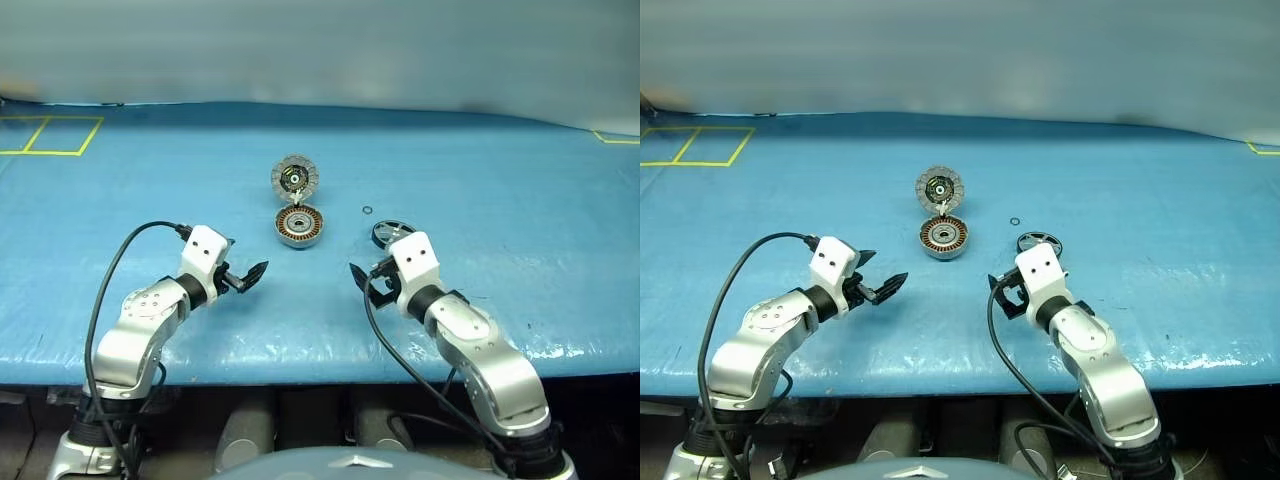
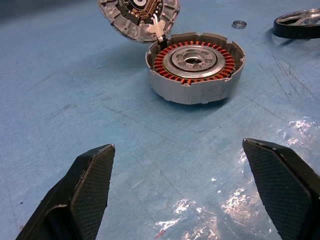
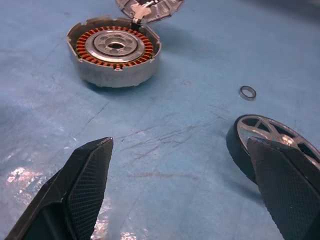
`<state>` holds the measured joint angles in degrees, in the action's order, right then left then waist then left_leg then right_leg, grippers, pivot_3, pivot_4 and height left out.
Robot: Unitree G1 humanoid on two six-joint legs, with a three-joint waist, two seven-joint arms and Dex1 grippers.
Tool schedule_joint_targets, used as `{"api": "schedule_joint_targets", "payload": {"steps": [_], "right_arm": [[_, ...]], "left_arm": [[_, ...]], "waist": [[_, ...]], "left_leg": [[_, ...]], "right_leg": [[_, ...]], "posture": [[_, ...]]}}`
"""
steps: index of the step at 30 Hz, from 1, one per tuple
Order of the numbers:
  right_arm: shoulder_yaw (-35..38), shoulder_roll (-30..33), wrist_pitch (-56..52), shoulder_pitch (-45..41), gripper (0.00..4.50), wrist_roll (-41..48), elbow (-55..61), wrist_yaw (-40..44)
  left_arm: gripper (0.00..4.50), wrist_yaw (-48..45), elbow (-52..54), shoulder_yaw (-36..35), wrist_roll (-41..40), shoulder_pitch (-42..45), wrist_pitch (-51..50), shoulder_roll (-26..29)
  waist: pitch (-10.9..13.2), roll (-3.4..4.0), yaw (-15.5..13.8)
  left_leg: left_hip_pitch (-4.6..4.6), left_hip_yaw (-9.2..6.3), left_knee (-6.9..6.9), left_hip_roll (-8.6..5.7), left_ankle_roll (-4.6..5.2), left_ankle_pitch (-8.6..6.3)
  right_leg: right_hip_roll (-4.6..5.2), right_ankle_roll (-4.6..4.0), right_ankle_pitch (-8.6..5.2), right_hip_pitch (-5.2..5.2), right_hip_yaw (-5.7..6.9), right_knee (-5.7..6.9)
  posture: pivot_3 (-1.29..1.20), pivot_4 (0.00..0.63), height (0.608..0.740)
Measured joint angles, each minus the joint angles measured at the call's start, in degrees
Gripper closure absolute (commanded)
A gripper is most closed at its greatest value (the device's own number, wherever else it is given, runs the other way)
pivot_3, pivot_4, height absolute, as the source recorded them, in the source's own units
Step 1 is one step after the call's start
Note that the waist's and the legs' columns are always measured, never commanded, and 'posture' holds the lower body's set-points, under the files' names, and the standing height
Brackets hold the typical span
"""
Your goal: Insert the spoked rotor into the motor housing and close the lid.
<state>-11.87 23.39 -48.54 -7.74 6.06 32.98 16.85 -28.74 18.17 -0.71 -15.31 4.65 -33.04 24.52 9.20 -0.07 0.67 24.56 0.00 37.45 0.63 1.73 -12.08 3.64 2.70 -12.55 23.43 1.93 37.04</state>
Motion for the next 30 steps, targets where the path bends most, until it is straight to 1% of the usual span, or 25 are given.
{"api": "schedule_joint_targets", "payload": {"steps": [2, 4, 5, 6, 7, 11, 15, 19, 25, 30], "right_arm": [[-2.71, 4.01, -0.74, -6.02, 0.00, -0.06, -1.97, 4.51], [-6.56, 7.12, -0.78, -11.93, 0.00, -0.48, -4.55, 9.10], [-9.32, 8.46, -0.73, -15.22, 0.00, -1.08, -6.55, 11.51], [-10.47, 8.95, -0.68, -16.72, 0.00, -1.45, -7.54, 12.68], [-13.47, 9.86, -0.50, -20.10, 0.00, -2.46, -9.83, 15.09], [-22.20, 10.11, 1.64, -30.30, 0.00, -4.51, -17.43, 24.37], [-28.17, 7.26, 6.24, -36.80, 0.00, -7.20, -25.33, 30.62], [-29.51, 2.85, 11.22, -40.81, 0.00, -9.60, -34.30, 33.10], [-28.57, -2.03, 17.81, -45.09, 0.00, -12.82, -46.38, 32.84], [-26.99, -4.21, 21.06, -46.14, 0.00, -14.73, -52.54, 32.70]], "left_arm": [[0.05, 0.02, -0.28, -1.16, -0.85, -0.47, 2.18, -1.64], [0.05, -0.06, -0.40, -1.67, -1.10, -1.56, 4.86, -2.12], [0.05, -0.09, -0.53, -1.90, -1.04, -2.31, 5.97, -2.13], [0.05, -0.13, -0.54, -1.91, -1.03, -2.70, 6.40, -2.14], [0.05, -0.24, -0.56, -2.04, -0.98, -3.76, 7.43, -2.03], [0.05, -2.57, -0.33, -0.26, 0.22, -7.93, 9.79, 0.37], [0.05, -4.03, -0.01, 1.05, 1.48, -10.54, 11.70, 1.72], [0.05, -4.32, 0.14, 1.34, 1.78, -11.37, 12.63, 1.82], [0.05, -4.34, 0.18, 1.46, 1.75, -11.91, 12.72, 1.78], [0.05, -4.28, 0.19, 1.75, 1.75, -12.26, 12.77, 1.60]], "waist": [[0.01, -0.02, -0.02], [0.01, -0.03, 0.02], [0.00, -0.03, 0.11], [0.01, -0.04, 0.04], [0.01, -0.03, 0.07], [0.02, -0.05, 0.11], [0.03, -0.06, -0.05], [0.03, -0.06, 0.00], [0.03, -0.05, 0.05], [0.03, -0.05, 0.03]], "left_leg": [[0.01, 0.02, 0.04, 0.02, 0.02, 0.01], [0.00, 0.04, 0.05, 0.03, 0.01, 0.01], [0.00, 0.07, 0.05, 0.01, 0.02, 0.01], [0.02, 0.07, 0.04, 0.01, 0.02, 0.01], [0.02, 0.09, 0.04, 0.02, 0.02, 0.01], [0.06, 0.12, 0.02, 0.03, 0.03, 0.00], [0.07, 0.12, 0.02, 0.11, 0.03, 0.00], [0.05, 0.13, 0.05, 0.13, 0.03, 0.01], [0.06, 0.18, 0.01, 0.13, 0.02, 0.01], [0.07, 0.19, -0.01, 0.12, 0.02, 0.01]], "right_leg": [[-0.06, -0.06, 0.07, -0.01, 0.01, -0.01], [-0.10, -0.10, 0.09, 0.01, 0.00, -0.01], [-0.12, -0.11, 0.10, 0.02, -0.03, -0.01], [-0.12, -0.15, 0.12, 0.04, -0.03, -0.02], [-0.12, -0.33, 0.23, 0.07, -0.04, -0.02], [-0.12, -0.38, 0.29, 0.11, -0.06, -0.04], [-0.09, -0.36, 0.30, 0.11, -0.05, -0.08], [-0.10, -0.35, 0.34, 0.16, -0.05, -0.07], [-0.11, -0.35, 0.38, 0.15, -0.07, -0.04], [-0.11, -0.34, 0.39, 0.15, -0.08, -0.05]], "posture": [[0.00, 0.150, 0.740], [0.00, 0.150, 0.740], [0.00, 0.150, 0.740], [0.00, 0.150, 0.740], [0.00, 0.150, 0.740], [0.00, 0.150, 0.740], [0.00, 0.150, 0.740], [0.00, 0.150, 0.740], [0.00, 0.150, 0.740], [0.00, 0.150, 0.740]]}}
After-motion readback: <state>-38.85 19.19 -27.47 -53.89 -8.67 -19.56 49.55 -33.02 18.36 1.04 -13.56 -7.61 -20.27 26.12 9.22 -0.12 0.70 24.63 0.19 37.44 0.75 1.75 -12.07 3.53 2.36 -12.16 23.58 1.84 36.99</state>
